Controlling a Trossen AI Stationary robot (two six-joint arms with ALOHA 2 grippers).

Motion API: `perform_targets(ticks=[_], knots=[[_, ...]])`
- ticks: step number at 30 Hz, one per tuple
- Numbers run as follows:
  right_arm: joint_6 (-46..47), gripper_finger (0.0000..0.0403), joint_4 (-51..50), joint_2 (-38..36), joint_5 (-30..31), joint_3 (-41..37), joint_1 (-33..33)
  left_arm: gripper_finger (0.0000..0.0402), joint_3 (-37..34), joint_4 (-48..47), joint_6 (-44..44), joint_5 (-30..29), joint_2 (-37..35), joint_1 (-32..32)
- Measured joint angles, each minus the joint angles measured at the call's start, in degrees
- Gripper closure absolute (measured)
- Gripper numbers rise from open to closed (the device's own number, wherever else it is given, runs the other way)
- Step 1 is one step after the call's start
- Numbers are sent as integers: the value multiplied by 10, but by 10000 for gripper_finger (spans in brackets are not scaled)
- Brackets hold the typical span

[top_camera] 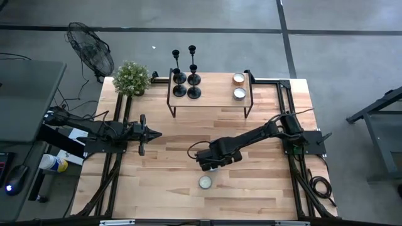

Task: Pick & Place candle stick holders
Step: Put the light blue scented candle on the shelf

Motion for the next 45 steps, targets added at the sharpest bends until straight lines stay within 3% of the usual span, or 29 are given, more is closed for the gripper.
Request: perform_targets(ticks=[15, 30, 38, 45], knots=[[-1, 269, -8, 0, -2, 0, -2, 401, 0, 0, 0, 0, 0, 0], [-16, 396, -8, 0, -3, 0, -3, 401, 0, 0, 0, 0, 0, 0], [-21, 401, -4, -2, -7, 0, -6, 401, 0, 0, 0, 0, 0, 0], [-27, 402, -11, -48, -15, 0, -12, 401, 0, 0, 0, 0, 0, 0]])
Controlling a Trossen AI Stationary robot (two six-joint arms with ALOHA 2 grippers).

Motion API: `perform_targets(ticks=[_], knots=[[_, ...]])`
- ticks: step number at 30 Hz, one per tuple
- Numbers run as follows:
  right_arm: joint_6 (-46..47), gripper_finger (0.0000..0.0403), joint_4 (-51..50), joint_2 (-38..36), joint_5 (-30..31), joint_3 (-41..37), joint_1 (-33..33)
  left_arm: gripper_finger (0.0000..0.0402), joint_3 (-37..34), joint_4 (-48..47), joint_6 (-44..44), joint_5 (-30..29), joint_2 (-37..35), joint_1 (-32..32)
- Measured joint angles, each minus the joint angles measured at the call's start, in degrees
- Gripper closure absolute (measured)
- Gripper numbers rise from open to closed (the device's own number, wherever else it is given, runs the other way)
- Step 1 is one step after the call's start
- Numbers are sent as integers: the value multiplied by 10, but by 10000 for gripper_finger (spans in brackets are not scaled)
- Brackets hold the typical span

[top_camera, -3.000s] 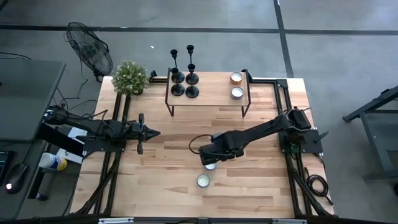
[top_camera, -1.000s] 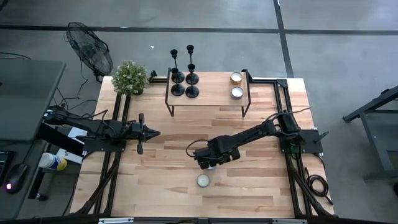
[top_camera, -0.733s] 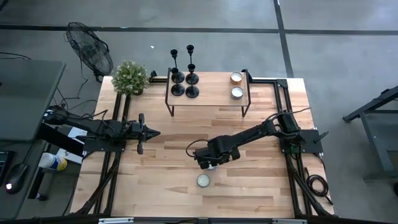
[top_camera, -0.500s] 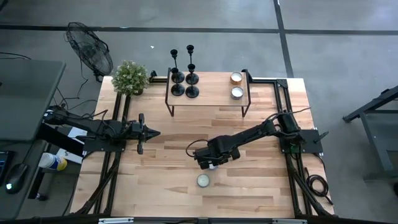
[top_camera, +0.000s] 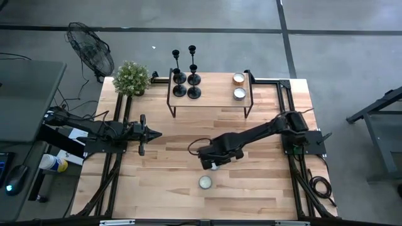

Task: Pick & Place candle stick holders
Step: Put the light blue scented candle on the shelf

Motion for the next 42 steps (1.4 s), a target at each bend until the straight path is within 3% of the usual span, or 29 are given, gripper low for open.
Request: perform_targets(ticks=[4, 7, 18, 31, 42], knots=[[-15, 402, -11, -38, -2, 5, -13, 401, 0, 0, 0, 0, 0, 0], [-40, 402, -77, -54, 6, 35, -27, 401, 0, 0, 0, 0, 0, 0], [-199, 403, -310, -65, 57, 270, -134, 401, 0, 0, 0, 0, 0, 0], [-402, 402, -309, -67, 129, 344, -304, 401, 0, 0, 0, 0, 0, 0], [-633, 402, -267, -62, 138, 333, -412, 401, 0, 0, 0, 0, 0, 0]])
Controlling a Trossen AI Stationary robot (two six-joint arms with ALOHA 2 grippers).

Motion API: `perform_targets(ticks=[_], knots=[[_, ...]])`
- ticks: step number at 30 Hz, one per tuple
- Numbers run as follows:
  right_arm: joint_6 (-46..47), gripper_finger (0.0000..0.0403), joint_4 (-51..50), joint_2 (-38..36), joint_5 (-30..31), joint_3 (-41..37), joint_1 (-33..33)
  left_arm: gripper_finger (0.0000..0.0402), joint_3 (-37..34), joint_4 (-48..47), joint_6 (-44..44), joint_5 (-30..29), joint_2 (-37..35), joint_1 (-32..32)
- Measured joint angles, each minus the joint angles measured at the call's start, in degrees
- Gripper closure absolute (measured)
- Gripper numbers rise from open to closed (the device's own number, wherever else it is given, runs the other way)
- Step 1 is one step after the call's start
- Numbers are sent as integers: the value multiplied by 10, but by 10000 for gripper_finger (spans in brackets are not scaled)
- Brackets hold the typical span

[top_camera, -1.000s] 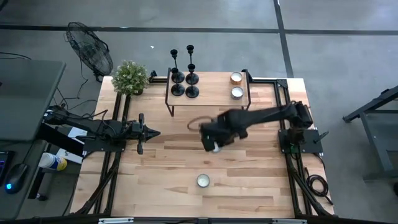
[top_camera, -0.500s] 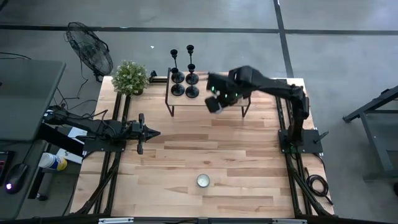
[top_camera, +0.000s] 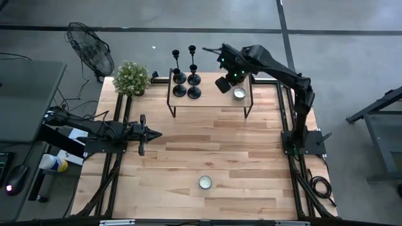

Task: Pick & Place candle stick holders
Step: Put the light blue scented candle on the shelf

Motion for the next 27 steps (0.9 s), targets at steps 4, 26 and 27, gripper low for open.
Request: perform_targets(ticks=[4, 26, 27], knots=[[-111, 402, 51, 15, -14, 0, -29, 401, 0, 0, 0, 0, 0, 0], [25, 403, 77, 98, -32, 14, -93, 401, 0, 0, 0, 0, 0, 0], [25, 403, 78, 100, -33, 14, -94, 401, 0, 0, 0, 0, 0, 0]])
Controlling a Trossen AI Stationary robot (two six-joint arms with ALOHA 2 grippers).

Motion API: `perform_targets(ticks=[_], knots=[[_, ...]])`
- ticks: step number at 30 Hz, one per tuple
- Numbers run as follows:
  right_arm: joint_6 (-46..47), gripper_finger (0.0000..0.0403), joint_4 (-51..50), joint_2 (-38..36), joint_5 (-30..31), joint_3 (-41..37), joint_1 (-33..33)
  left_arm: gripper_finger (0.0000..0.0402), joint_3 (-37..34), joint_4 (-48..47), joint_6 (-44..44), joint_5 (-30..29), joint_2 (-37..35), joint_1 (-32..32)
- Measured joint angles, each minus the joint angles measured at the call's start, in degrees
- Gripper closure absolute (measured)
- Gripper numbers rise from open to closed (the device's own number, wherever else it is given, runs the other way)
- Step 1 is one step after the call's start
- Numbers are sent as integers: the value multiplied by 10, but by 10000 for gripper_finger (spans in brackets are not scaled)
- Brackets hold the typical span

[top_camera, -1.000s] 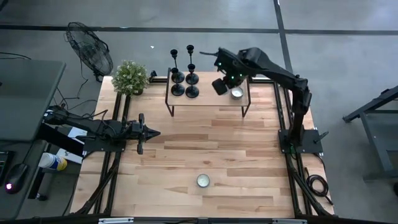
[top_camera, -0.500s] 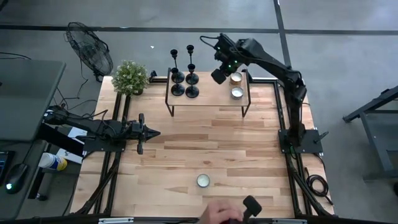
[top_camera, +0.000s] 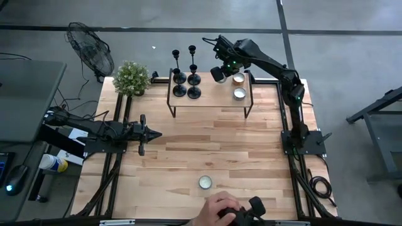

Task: Pick & Place candle stick holders
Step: Put the light blue scented candle on the shelf

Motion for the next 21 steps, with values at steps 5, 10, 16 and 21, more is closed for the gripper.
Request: perform_targets(ticks=[5, 10, 16, 21], knots=[[5, 403, 0, 7, -5, 0, -2, 401, 0, 0, 0, 0, 0, 0], [20, 403, -14, 7, -10, 0, -2, 401, 0, 0, 0, 0, 0, 0], [20, 403, -17, 7, -15, -7, -2, 401, 0, 0, 0, 0, 0, 0], [20, 403, -13, 7, -12, -9, -2, 401, 0, 0, 0, 0, 0, 0]])
